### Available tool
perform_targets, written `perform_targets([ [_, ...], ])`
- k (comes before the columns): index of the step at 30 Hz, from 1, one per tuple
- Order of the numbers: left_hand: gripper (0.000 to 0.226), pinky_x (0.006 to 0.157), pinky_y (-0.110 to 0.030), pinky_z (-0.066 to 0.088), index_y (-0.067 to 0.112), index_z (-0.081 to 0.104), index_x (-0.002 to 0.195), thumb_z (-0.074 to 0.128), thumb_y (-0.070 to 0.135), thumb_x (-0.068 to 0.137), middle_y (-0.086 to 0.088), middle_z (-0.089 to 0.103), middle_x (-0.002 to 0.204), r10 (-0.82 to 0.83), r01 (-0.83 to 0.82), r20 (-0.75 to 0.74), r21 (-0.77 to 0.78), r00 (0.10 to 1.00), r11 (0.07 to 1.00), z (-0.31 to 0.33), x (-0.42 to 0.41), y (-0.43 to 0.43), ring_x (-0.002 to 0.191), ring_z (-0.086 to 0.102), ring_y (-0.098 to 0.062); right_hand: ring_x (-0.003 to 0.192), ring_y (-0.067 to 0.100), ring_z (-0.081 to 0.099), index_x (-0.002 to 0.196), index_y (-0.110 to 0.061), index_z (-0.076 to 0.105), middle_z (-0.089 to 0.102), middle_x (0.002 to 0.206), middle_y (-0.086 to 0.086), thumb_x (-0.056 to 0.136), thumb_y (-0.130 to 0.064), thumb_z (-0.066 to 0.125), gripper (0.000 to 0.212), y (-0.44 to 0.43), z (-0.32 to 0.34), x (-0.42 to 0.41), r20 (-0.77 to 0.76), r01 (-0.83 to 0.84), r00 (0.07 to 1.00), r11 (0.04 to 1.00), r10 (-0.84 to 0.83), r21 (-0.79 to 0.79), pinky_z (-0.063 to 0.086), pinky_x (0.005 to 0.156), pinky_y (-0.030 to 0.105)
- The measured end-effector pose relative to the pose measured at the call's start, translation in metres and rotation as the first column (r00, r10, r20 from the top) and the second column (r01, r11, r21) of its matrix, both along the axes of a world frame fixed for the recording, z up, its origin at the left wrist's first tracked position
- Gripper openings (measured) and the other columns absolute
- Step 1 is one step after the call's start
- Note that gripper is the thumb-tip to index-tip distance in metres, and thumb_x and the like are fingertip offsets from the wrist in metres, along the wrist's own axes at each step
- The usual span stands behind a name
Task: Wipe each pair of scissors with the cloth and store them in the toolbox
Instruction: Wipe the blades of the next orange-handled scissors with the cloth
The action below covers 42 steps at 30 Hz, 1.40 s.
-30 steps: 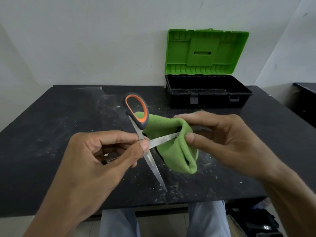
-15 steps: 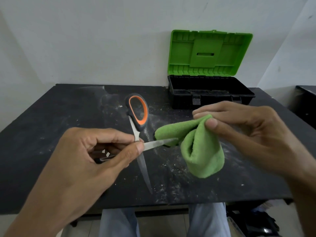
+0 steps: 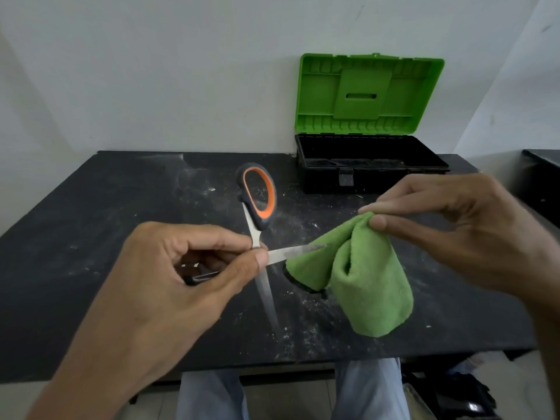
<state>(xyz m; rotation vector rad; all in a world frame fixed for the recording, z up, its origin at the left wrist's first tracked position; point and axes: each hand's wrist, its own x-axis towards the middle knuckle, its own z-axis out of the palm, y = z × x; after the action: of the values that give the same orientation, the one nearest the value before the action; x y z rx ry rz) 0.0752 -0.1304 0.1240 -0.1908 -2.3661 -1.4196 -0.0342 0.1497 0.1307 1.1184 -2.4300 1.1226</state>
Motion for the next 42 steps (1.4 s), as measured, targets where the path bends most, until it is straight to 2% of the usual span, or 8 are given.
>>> perform_targets([
  [7,0.004,0.055,-0.03,0.057,0.037,0.079,0.075,0.082,0.039,0.072,0.007,0.074,0.064,-0.05,0.05,0.037,-0.013,0.998,0.999,0.001,0.0,0.008,0.054,0.068,-0.009,0.095,0.017,0.076,0.106,-0.023,0.084,0.078,0.099,-0.006,0.088,-0.027,0.076,0.021,-0.014,-0.01,0.01,0.098,-0.051,0.994,0.997,0.056,-0.054,0.062,0.081,0.032],
  [13,0.01,0.05,-0.024,0.054,0.039,0.079,0.076,0.087,0.038,0.07,0.006,0.072,0.063,-0.056,0.055,0.043,0.01,0.998,0.998,-0.005,0.001,0.008,0.052,0.066,-0.008,0.095,0.013,0.077,0.106,-0.019,0.085,0.079,0.1,-0.007,0.091,-0.022,0.076,0.018,-0.038,-0.031,0.024,0.183,-0.097,0.976,0.99,0.115,-0.107,0.058,0.08,0.022],
  [17,0.007,0.052,-0.014,0.049,0.035,0.08,0.072,0.083,0.029,0.068,0.001,0.07,0.059,-0.035,0.031,0.039,0.103,0.999,0.994,-0.01,0.007,0.002,0.051,0.064,-0.007,0.104,0.002,0.076,0.119,-0.03,0.08,0.081,0.108,-0.017,0.091,-0.03,0.075,0.028,-0.039,-0.031,0.032,0.279,-0.063,0.956,0.993,0.088,-0.097,0.058,0.089,0.018],
  [19,0.007,0.053,-0.012,0.048,0.033,0.081,0.073,0.078,0.028,0.069,-0.001,0.07,0.06,-0.035,0.031,0.035,0.104,0.999,0.994,-0.01,0.009,0.0,0.05,0.063,-0.006,0.1,-0.004,0.076,0.112,-0.033,0.082,0.081,0.103,-0.023,0.088,-0.036,0.075,0.026,-0.038,-0.027,0.031,0.337,-0.034,0.939,0.996,0.061,-0.087,0.058,0.086,0.015],
  [24,0.016,0.054,-0.011,0.051,0.037,0.08,0.075,0.09,0.031,0.065,0.005,0.073,0.065,-0.053,0.049,0.036,0.118,0.998,0.992,-0.009,0.009,-0.002,0.051,0.065,-0.003,0.089,0.003,0.078,0.102,-0.024,0.086,0.082,0.095,-0.017,0.09,-0.03,0.076,0.016,-0.041,-0.025,0.034,0.252,-0.01,0.967,0.998,0.026,-0.065,0.058,0.074,0.015],
  [30,0.004,0.052,-0.01,0.048,0.029,0.081,0.071,0.079,0.028,0.068,0.001,0.071,0.059,-0.147,0.12,0.16,0.168,0.976,0.978,-0.011,0.01,-0.003,0.05,0.063,-0.003,0.098,0.012,0.077,0.097,-0.024,0.087,0.082,0.097,-0.012,0.095,-0.026,0.075,0.013,-0.041,-0.015,0.035,0.295,-0.155,0.947,0.985,0.127,0.071,0.058,0.079,0.019],
  [36,0.008,0.054,-0.014,0.05,0.026,0.08,0.072,0.084,0.032,0.072,0.0,0.071,0.059,-0.218,0.179,0.217,0.186,0.952,0.966,-0.017,0.007,0.002,0.052,0.063,-0.005,0.09,0.014,0.079,0.097,-0.021,0.087,0.083,0.095,-0.006,0.094,-0.025,0.075,0.013,-0.061,-0.031,0.045,0.397,-0.122,0.906,0.989,0.146,-0.086,0.063,0.077,0.032],
  [42,0.007,0.052,-0.011,0.047,0.017,0.081,0.071,0.079,0.024,0.068,-0.004,0.067,0.055,-0.192,0.128,0.225,0.273,0.955,0.954,-0.016,0.009,-0.003,0.05,0.059,-0.005,0.106,0.012,0.077,0.122,-0.03,0.079,0.081,0.112,-0.008,0.103,-0.035,0.06,0.028,-0.054,-0.022,0.049,0.582,-0.216,0.788,0.975,0.202,-0.045,0.061,0.092,0.034],
])
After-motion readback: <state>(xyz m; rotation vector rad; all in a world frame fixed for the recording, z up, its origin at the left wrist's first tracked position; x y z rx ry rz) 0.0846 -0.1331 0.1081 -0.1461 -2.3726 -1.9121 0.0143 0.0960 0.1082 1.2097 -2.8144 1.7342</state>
